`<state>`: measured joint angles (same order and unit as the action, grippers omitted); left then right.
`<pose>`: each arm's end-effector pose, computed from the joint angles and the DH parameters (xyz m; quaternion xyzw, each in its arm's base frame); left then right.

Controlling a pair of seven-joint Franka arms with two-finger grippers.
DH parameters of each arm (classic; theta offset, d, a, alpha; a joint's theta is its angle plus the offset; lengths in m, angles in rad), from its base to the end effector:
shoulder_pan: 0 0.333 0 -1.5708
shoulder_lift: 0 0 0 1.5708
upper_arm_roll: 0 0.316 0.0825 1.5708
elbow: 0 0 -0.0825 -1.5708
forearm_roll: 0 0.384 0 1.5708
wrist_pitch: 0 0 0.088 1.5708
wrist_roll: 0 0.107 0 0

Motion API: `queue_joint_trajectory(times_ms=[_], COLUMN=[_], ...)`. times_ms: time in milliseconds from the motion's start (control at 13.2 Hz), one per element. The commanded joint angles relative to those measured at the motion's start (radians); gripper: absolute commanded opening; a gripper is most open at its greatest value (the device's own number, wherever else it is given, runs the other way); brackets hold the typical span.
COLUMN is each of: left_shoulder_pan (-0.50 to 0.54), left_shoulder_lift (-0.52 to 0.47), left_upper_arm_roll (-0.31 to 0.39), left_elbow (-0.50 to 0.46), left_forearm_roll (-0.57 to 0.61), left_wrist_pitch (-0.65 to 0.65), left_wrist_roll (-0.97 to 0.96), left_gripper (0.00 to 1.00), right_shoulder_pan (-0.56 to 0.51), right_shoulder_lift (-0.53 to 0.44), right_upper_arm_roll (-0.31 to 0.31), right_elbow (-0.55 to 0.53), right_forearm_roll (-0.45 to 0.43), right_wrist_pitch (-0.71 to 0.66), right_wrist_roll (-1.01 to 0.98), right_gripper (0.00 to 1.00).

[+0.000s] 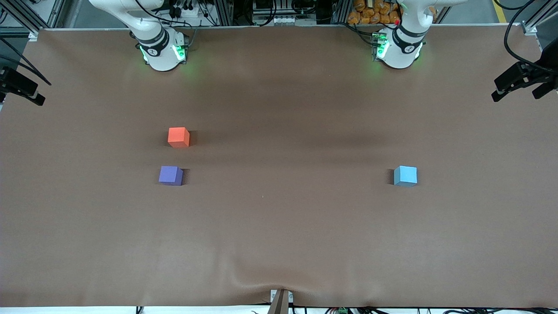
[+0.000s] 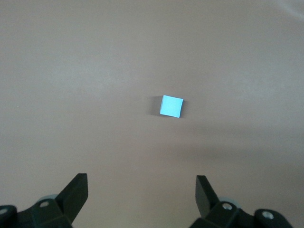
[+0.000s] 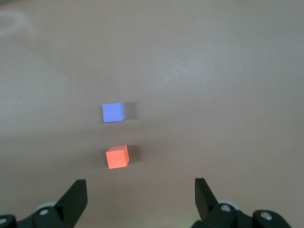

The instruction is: Place blue block between orange and purple blocks

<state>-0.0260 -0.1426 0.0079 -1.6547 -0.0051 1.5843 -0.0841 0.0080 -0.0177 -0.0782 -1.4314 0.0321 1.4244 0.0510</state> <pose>0.5107 -0.0095 0.6620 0.9988 0.0329 0.0359 0.0049 0.5313 -0.0340 0.6860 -0.9982 0.0581 -0.0055 0.0165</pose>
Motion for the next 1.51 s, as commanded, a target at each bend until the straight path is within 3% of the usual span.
queue_joint_trajectory(times_ms=[0, 302, 1434], left_shoulder_pan=[-0.018, -0.009, -0.006], left_shoulder_lift=[-0.022, 0.031, 0.055], left_upper_arm_roll=[0.003, 0.004, 0.011], left_elbow=[-0.016, 0.07, 0.078], left_forearm_roll=[-0.009, -0.021, 0.027], left_wrist_pitch=[0.01, -0.041, -0.038], left_wrist_roll=[0.001, 0.01, 0.021], left_gripper=[1.0, 1.0, 1.0], right_shoulder_pan=[-0.019, -0.019, -0.019], right_shoulder_lift=[-0.004, -0.004, -0.004], right_upper_arm_roll=[0.009, 0.009, 0.008], right_elbow=[0.005, 0.005, 0.005], right_forearm_roll=[0.005, 0.005, 0.011], right_wrist_pitch=[-0.01, -0.01, -0.01], right_wrist_roll=[-0.011, -0.011, -0.01], right_gripper=[1.0, 1.0, 1.0])
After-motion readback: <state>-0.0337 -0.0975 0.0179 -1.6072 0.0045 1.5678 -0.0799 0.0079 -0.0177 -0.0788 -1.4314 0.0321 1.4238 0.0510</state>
